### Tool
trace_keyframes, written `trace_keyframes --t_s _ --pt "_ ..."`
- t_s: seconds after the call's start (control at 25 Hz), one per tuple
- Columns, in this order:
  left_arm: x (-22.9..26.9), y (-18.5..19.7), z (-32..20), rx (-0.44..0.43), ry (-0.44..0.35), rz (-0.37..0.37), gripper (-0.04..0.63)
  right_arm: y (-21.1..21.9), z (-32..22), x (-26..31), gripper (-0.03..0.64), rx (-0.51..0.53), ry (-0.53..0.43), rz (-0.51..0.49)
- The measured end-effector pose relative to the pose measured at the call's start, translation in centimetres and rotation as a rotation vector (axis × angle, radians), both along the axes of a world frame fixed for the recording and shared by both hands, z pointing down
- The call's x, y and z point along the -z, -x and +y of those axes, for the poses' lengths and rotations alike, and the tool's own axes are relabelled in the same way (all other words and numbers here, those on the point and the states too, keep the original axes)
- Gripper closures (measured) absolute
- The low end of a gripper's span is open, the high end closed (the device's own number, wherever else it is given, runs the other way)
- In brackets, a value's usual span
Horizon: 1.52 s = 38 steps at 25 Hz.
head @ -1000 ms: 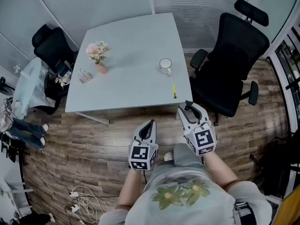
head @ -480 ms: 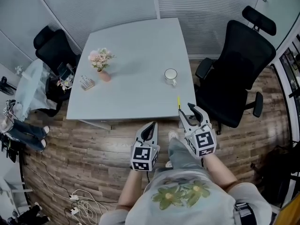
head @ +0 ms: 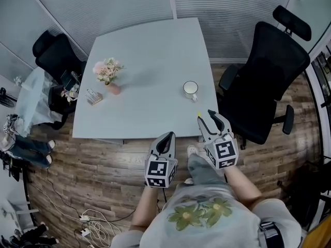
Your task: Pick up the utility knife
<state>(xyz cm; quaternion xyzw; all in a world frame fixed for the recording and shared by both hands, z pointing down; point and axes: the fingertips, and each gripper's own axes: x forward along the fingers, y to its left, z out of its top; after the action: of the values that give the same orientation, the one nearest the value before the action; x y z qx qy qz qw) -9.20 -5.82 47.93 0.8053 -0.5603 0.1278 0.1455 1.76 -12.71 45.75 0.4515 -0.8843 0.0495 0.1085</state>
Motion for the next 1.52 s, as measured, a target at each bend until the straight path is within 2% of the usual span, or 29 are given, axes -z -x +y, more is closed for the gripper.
trace_keyframes --t_s 0.32,0.68,1.16,1.52 --pt "-1.7 0.6 -2.3 -0.001 0.039 0.012 0.592 0.4 -2.5 -3.3 0.442 -0.019 0.076 0.021" --pt "-2.9 1.3 -3.9 0.009 0.069 -0.007 0.592 0.4 -3.4 -8.6 0.442 -0.028 0.201 0.045" --pt "-5.1 1.7 -4.2 0.024 0.124 -0.007 0.592 0.2 -2.7 -15.8 0.442 -0.032 0.360 0.110" --pt "-6.3 0.5 -4.5 -0.004 0.147 -0.009 0.592 -0.6 -2.2 -20.0 0.442 -0.050 0.427 0.162"
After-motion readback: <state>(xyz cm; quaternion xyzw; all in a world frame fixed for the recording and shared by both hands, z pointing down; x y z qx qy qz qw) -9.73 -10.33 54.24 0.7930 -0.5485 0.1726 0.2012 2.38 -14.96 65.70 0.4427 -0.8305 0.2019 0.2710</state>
